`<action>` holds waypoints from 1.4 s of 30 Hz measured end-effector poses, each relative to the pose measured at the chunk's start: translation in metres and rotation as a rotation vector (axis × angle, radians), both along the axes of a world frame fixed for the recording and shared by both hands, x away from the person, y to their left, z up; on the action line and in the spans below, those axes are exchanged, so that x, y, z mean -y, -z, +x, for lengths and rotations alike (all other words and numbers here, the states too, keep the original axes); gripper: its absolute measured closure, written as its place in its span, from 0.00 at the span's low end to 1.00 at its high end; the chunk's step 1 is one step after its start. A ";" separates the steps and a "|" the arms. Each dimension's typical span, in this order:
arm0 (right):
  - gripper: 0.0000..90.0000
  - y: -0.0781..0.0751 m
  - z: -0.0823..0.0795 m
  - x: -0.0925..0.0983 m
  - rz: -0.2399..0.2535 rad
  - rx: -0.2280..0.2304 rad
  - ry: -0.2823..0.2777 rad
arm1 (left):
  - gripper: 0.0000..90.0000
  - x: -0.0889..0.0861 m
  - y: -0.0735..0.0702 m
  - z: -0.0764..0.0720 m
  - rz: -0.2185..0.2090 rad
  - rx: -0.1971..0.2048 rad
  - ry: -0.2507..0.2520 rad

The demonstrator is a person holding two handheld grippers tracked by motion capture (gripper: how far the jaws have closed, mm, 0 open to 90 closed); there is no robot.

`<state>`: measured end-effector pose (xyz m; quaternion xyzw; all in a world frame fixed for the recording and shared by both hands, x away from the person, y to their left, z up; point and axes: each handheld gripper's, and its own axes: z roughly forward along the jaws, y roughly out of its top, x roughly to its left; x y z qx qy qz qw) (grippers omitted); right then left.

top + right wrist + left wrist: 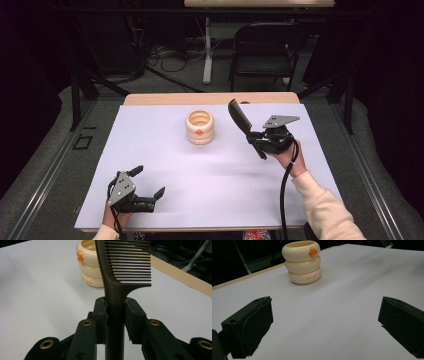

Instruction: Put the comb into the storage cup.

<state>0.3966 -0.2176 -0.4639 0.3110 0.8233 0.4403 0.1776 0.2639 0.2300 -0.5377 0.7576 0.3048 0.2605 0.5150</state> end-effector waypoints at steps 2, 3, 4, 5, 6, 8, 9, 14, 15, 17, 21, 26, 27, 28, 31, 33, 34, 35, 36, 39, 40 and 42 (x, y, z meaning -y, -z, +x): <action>0.81 0.000 0.001 -0.002 0.005 0.005 0.002 | 0.00 0.000 0.000 0.000 -0.001 0.005 0.000; 0.81 -0.001 0.001 -0.003 0.008 0.008 0.001 | 0.00 0.000 -0.001 -0.001 0.003 0.006 -0.001; 0.81 -0.001 0.002 -0.004 0.008 0.014 0.000 | 0.00 0.001 0.000 -0.001 0.004 0.006 -0.002; 0.81 -0.002 0.003 -0.005 0.013 0.014 0.000 | 0.00 0.000 0.000 -0.001 0.006 0.006 0.000; 0.81 -0.002 0.004 -0.006 0.019 0.017 -0.002 | 0.00 0.000 0.000 -0.001 0.007 0.007 0.000; 0.81 -0.002 0.006 -0.008 0.023 0.021 -0.004 | 0.00 0.001 0.000 -0.001 0.008 0.006 -0.002; 0.81 -0.002 0.007 -0.009 0.026 0.019 -0.004 | 0.00 0.001 0.000 -0.001 0.009 0.006 0.000; 0.81 -0.004 0.011 -0.014 0.044 0.029 -0.006 | 0.00 0.000 0.000 -0.001 0.008 0.006 -0.005; 0.81 -0.004 0.012 -0.014 0.045 0.030 -0.007 | 0.00 0.000 0.000 -0.001 0.007 0.007 -0.005; 0.81 -0.004 0.013 -0.015 0.058 0.028 -0.007 | 0.00 0.000 0.000 -0.001 0.008 0.006 -0.004; 0.81 -0.003 0.017 -0.019 0.071 0.034 -0.012 | 0.00 0.001 0.000 -0.001 0.010 0.003 -0.004; 0.81 -0.004 0.022 -0.023 0.097 0.045 -0.007 | 0.00 0.000 0.000 -0.001 0.009 0.005 -0.006; 0.81 -0.004 0.023 -0.024 0.097 0.049 -0.005 | 0.00 0.000 0.000 -0.001 0.006 0.007 -0.004; 0.81 -0.005 0.024 -0.024 0.102 0.049 -0.004 | 0.00 0.000 0.000 -0.001 0.006 0.007 -0.004; 0.81 -0.006 0.026 -0.027 0.108 0.055 -0.003 | 0.00 0.000 0.000 -0.001 0.006 0.006 -0.005; 0.81 -0.006 0.027 -0.028 0.114 0.059 -0.001 | 0.00 0.000 0.000 -0.001 0.005 0.007 -0.005; 0.81 -0.006 0.027 -0.029 0.115 0.063 -0.002 | 0.00 0.000 0.000 -0.001 0.005 0.006 -0.003; 0.81 -0.007 0.028 -0.029 0.116 0.064 -0.002 | 0.00 0.000 0.000 -0.001 0.006 0.008 -0.003; 0.81 -0.007 0.028 -0.030 0.119 0.064 -0.003 | 0.00 0.000 0.000 -0.001 0.008 0.006 -0.003; 0.81 -0.007 0.031 -0.031 0.119 0.065 -0.007 | 0.00 0.001 0.000 -0.001 0.009 0.002 -0.003; 0.81 -0.007 0.031 -0.031 0.118 0.065 -0.007 | 0.00 0.000 0.000 -0.001 0.010 0.003 -0.003; 0.81 -0.006 0.032 -0.032 0.123 0.066 -0.006 | 0.00 0.000 0.000 -0.001 0.008 0.001 -0.005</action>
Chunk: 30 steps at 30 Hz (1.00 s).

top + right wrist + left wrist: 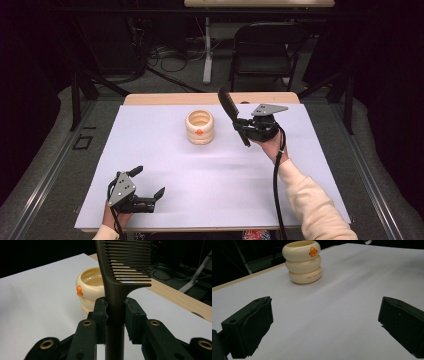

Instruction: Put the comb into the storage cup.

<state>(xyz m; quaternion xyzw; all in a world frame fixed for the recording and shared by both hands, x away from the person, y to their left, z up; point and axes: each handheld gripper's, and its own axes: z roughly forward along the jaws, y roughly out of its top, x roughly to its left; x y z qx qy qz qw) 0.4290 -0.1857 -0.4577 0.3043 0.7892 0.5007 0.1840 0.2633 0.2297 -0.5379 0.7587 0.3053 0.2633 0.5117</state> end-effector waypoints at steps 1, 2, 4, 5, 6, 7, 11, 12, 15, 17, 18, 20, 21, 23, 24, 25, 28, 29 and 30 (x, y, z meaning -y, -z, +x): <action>0.81 0.000 0.000 0.000 0.003 -0.001 -0.001 | 0.00 0.000 0.000 0.000 0.001 -0.001 0.001; 0.81 0.000 0.000 0.000 0.007 -0.004 -0.001 | 0.00 0.000 0.000 0.000 0.000 -0.003 0.001; 0.81 -0.001 0.001 -0.001 0.010 -0.001 -0.002 | 0.00 0.001 0.000 0.000 -0.003 0.001 0.003; 0.81 -0.001 0.001 -0.001 0.015 0.000 -0.001 | 0.00 0.001 0.000 0.000 -0.002 0.002 0.001; 0.81 -0.001 0.001 -0.002 0.019 0.000 -0.001 | 0.00 0.001 0.000 0.000 -0.003 0.000 0.003; 0.81 -0.001 0.002 -0.002 0.018 0.000 -0.004 | 0.00 0.001 0.000 0.000 -0.001 -0.003 0.002; 0.81 -0.003 0.003 -0.007 0.021 0.003 -0.014 | 0.00 0.000 0.000 0.000 -0.004 0.000 0.001; 0.81 -0.003 0.003 -0.008 0.021 0.004 -0.016 | 0.00 0.000 0.000 0.000 -0.004 -0.001 0.001; 0.81 -0.003 0.004 -0.010 0.018 0.006 -0.021 | 0.00 -0.001 0.000 0.000 -0.002 0.001 -0.001; 0.81 -0.003 0.005 -0.011 0.021 0.006 -0.021 | 0.00 -0.001 0.000 0.000 -0.005 0.001 -0.004; 0.81 -0.004 0.005 -0.011 0.023 0.010 -0.021 | 0.00 0.000 0.000 0.000 -0.002 0.000 -0.002; 0.81 -0.006 0.006 -0.012 0.022 0.013 -0.022 | 0.00 0.000 0.000 0.000 -0.002 -0.001 -0.001; 0.81 -0.007 0.006 -0.013 0.024 0.015 -0.020 | 0.00 0.000 0.000 0.000 -0.003 0.000 -0.001; 0.81 -0.009 0.007 -0.013 0.032 0.021 -0.021 | 0.00 0.000 0.000 0.000 -0.006 -0.003 -0.003; 0.81 -0.010 0.008 -0.013 0.036 0.021 -0.020 | 0.00 0.000 0.000 0.000 -0.004 -0.003 -0.002; 0.81 -0.011 0.009 -0.013 0.035 0.022 -0.022 | 0.00 0.000 0.000 0.000 -0.006 -0.001 0.001; 0.81 -0.015 0.012 -0.016 0.040 0.024 -0.024 | 0.00 0.000 0.000 0.000 -0.004 -0.002 0.000; 0.81 -0.016 0.013 -0.017 0.044 0.024 -0.026 | 0.00 0.000 0.000 0.000 -0.008 -0.003 0.001; 0.81 -0.017 0.014 -0.019 0.044 0.022 -0.027 | 0.00 0.000 0.000 0.000 -0.006 -0.004 0.001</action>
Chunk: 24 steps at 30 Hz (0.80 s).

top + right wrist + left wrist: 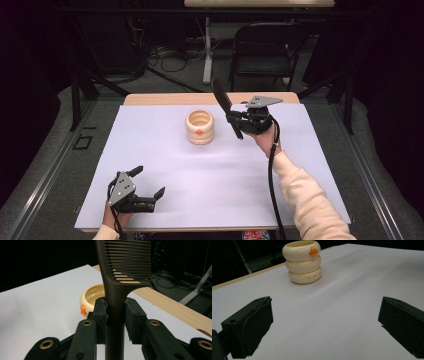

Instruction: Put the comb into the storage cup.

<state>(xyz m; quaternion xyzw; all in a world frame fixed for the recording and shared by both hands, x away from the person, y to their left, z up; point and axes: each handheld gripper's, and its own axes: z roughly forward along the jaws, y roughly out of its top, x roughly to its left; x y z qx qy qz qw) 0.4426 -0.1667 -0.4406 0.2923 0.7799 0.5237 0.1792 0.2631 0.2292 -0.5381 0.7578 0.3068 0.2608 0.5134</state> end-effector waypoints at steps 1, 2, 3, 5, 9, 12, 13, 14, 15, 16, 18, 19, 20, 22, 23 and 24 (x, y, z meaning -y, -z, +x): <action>0.81 -0.001 0.001 -0.001 -0.001 0.003 -0.002 | 0.00 0.000 0.000 0.000 0.002 0.001 0.000; 0.81 -0.002 0.002 -0.004 -0.003 0.002 -0.004 | 0.00 0.000 0.000 0.000 0.001 0.001 0.000; 0.81 -0.002 0.002 -0.005 -0.004 0.003 -0.007 | 0.00 -0.001 0.000 0.000 0.000 0.003 -0.002; 0.81 -0.005 0.003 -0.009 -0.010 0.007 -0.010 | 0.00 -0.001 0.000 0.001 -0.003 0.000 -0.002; 0.81 -0.011 0.004 -0.013 -0.007 0.015 -0.022 | 0.00 -0.001 0.000 0.001 -0.007 0.006 -0.001; 0.81 -0.013 0.005 -0.015 -0.007 0.014 -0.022 | 0.00 -0.001 -0.001 0.000 -0.012 0.008 -0.004; 0.81 -0.015 0.006 -0.016 -0.011 0.015 -0.022 | 0.00 -0.001 -0.001 0.000 -0.013 0.006 -0.005; 0.81 -0.017 0.007 -0.016 -0.008 0.018 -0.021 | 0.00 -0.001 -0.001 0.000 -0.013 0.004 -0.003; 0.81 -0.018 0.007 -0.017 -0.004 0.021 -0.021 | 0.00 -0.001 -0.001 0.000 -0.012 0.007 -0.001; 0.81 -0.020 0.007 -0.017 -0.001 0.021 -0.020 | 0.00 -0.001 -0.001 0.000 -0.005 0.008 0.002; 0.81 -0.021 0.007 -0.018 -0.006 0.021 -0.022 | 0.00 -0.001 -0.001 -0.002 -0.007 0.014 0.001; 0.81 -0.021 0.007 -0.019 -0.003 0.020 -0.023 | 0.00 -0.001 -0.002 -0.002 -0.007 0.015 0.000; 0.81 -0.021 0.007 -0.019 -0.002 0.018 -0.024 | 0.00 -0.001 -0.002 -0.001 -0.010 0.017 -0.003; 0.81 -0.020 0.009 -0.022 -0.001 0.017 -0.030 | 0.00 -0.001 -0.002 -0.001 -0.007 0.014 -0.003; 0.81 -0.020 0.010 -0.023 -0.007 0.015 -0.030 | 0.00 -0.001 -0.001 -0.002 -0.007 0.013 -0.003; 0.81 -0.020 0.010 -0.024 -0.005 0.011 -0.031 | 0.00 -0.001 -0.001 -0.001 -0.006 0.013 -0.003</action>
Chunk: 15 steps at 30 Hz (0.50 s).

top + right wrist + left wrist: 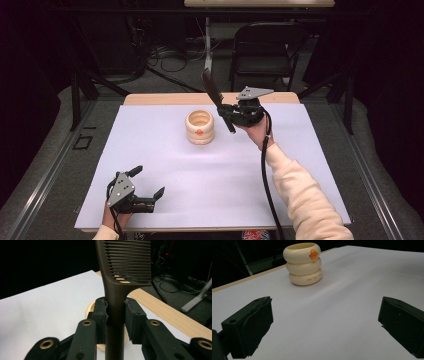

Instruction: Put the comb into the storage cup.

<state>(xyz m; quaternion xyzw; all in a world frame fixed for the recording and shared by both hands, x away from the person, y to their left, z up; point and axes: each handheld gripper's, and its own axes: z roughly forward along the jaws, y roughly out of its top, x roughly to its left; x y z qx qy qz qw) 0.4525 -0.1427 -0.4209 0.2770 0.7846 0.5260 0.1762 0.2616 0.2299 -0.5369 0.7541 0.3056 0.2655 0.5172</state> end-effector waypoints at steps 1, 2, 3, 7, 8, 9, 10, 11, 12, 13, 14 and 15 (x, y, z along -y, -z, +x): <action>0.81 0.000 0.000 -0.001 0.002 0.000 0.001 | 0.00 0.000 0.000 0.000 0.000 0.000 0.000; 0.81 0.000 0.001 -0.001 0.003 -0.002 -0.001 | 0.00 0.000 0.000 0.001 -0.003 -0.001 0.000; 0.81 0.001 0.002 -0.002 0.001 0.001 -0.002 | 0.00 0.000 0.000 0.001 -0.002 -0.002 0.000; 0.81 0.003 0.005 -0.006 0.002 -0.007 -0.008 | 0.00 0.000 0.000 0.001 -0.004 -0.002 0.001; 0.81 0.003 0.005 -0.007 0.000 -0.006 -0.007 | 0.00 0.000 0.000 0.001 -0.004 -0.001 0.001; 0.81 0.003 0.006 -0.008 0.002 -0.008 -0.012 | 0.00 0.000 0.000 0.001 -0.003 -0.002 0.001; 0.81 0.003 0.006 -0.009 0.002 -0.004 -0.018 | 0.00 0.000 0.000 0.001 -0.002 -0.005 0.002; 0.81 0.003 0.006 -0.010 0.002 -0.005 -0.020 | 0.00 0.000 0.001 0.001 -0.001 -0.003 0.003; 0.81 0.002 0.006 -0.010 0.003 -0.005 -0.022 | 0.00 0.000 0.001 0.001 -0.003 -0.004 0.002; 0.81 0.002 0.006 -0.011 0.006 -0.006 -0.022 | 0.00 0.000 0.001 0.002 -0.005 -0.005 0.000; 0.81 0.002 0.006 -0.011 0.007 -0.003 -0.023 | 0.00 -0.001 0.000 0.002 -0.007 -0.003 0.000; 0.81 0.001 0.007 -0.012 0.008 -0.004 -0.024 | 0.00 -0.001 0.001 0.002 -0.007 -0.005 -0.001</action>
